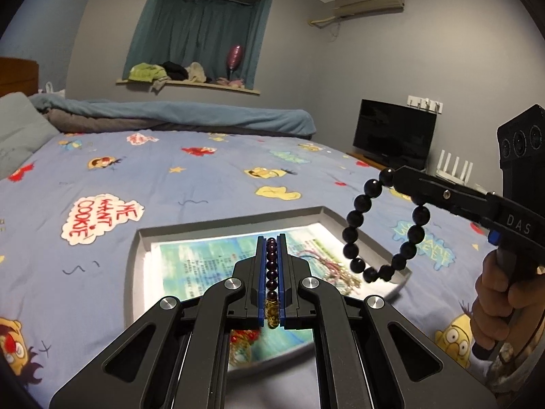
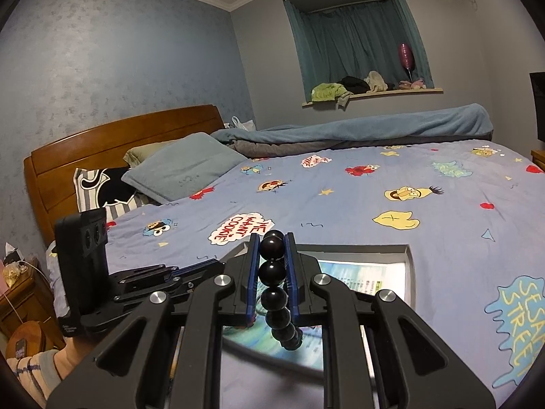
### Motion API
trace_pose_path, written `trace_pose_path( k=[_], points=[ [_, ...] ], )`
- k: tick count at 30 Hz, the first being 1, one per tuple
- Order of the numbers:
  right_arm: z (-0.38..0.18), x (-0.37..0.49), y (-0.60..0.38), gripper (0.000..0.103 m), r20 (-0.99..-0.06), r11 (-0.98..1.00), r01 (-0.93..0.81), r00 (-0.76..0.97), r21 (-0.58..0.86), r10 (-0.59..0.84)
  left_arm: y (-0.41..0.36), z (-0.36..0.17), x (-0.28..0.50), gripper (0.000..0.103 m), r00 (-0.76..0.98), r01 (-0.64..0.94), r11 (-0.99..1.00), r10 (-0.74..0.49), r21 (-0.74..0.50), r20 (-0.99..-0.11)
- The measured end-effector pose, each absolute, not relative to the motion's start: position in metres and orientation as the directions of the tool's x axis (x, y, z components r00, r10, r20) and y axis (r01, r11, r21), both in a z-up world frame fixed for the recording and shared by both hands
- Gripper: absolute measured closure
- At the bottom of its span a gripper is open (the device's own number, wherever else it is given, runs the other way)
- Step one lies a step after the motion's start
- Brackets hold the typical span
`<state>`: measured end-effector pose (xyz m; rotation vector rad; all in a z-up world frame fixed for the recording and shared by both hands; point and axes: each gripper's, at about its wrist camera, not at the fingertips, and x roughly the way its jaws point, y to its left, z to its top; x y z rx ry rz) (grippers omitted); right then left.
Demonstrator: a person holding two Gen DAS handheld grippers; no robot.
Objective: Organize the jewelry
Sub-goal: 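Carry the dark red and black bead bracelets over the gray box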
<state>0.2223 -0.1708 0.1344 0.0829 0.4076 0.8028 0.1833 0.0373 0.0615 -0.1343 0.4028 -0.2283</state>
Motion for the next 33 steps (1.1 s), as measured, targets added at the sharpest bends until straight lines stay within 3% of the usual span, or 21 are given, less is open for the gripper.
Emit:
trace_pose_path(
  k=[6,14,33],
  points=[
    [0.125,0.237,-0.159,0.089,-0.347,0.698,-0.675,0.612,0.238,0.711,0.044,0.058,0.199,0.097,0.897,0.147,0.973,-0.207,-0.179,-0.39],
    [0.102,0.254,-0.149,0.089,-0.407,0.729,-0.642,0.616,0.236,0.674,0.047,0.037,0.218,0.097,0.855,0.099,0.982,-0.165,-0.159,-0.491],
    [0.056,0.284,-0.168,0.089,-0.541,0.819,-0.528,0.631,0.227,0.556,0.048,0.013,0.229,0.095,0.777,0.056,0.991,-0.118,-0.118,-0.618]
  ],
)
